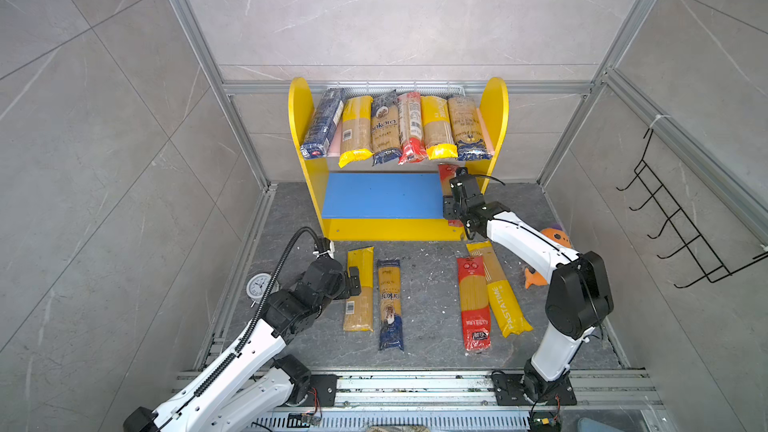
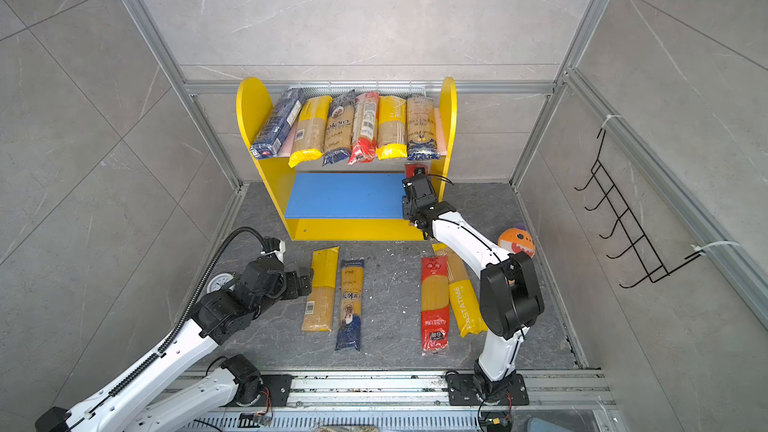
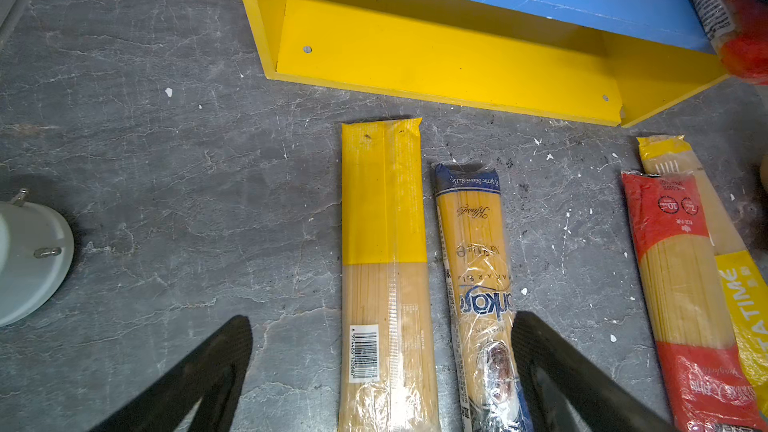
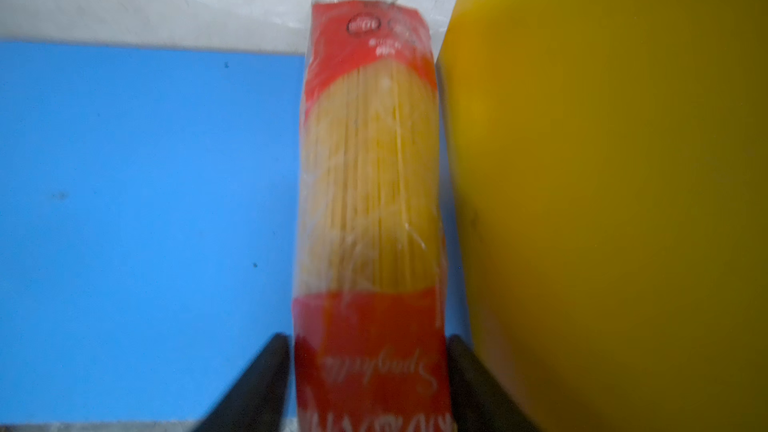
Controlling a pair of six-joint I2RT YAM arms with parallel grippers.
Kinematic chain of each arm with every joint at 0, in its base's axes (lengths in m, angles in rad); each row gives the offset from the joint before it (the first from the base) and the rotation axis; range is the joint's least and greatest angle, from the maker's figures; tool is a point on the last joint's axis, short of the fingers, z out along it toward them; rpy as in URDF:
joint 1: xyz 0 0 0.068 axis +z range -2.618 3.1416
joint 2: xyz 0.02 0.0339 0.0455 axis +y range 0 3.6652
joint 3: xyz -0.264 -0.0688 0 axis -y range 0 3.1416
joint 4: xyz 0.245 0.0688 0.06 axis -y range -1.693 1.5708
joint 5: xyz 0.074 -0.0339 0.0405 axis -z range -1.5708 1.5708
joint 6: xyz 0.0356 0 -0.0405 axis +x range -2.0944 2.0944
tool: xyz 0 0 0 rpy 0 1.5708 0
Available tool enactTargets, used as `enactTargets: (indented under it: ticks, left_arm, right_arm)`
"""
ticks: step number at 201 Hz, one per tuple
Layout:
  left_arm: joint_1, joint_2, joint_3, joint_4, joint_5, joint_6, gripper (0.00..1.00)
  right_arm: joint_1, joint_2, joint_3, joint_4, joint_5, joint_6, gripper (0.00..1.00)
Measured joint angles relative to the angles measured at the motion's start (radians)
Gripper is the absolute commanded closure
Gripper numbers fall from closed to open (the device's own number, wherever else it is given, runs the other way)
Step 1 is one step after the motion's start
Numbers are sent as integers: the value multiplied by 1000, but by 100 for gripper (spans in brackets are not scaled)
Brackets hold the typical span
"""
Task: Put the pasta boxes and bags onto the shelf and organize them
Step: 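Set the red-bottomed bag upright on the blue shelf, open right gripper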
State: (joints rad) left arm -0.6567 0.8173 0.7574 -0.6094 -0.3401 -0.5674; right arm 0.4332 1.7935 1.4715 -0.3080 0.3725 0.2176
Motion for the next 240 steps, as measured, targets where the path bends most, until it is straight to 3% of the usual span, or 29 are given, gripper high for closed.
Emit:
enactTargets:
  ticks: [8, 42, 146, 234, 240]
  left_arm:
    - [0, -3, 0, -3, 0, 0, 0]
    - [0, -24, 0, -19, 1, 0, 0]
    - [0, -123, -40, -47, 46, -40, 0]
    - [-44, -212, -184, -51, 107, -147, 0]
    - [-53, -218, -195, -51, 107, -156, 0]
  right_arm:
    - [-1, -2, -2, 8, 0, 4, 25]
    - [-1, -50, -45, 14, -18, 21, 19]
    - [17, -302, -253, -14, -87, 102, 15]
    - [285, -562, -507, -109, -47, 232, 13]
    - [309, -573, -523, -115, -44, 244, 1]
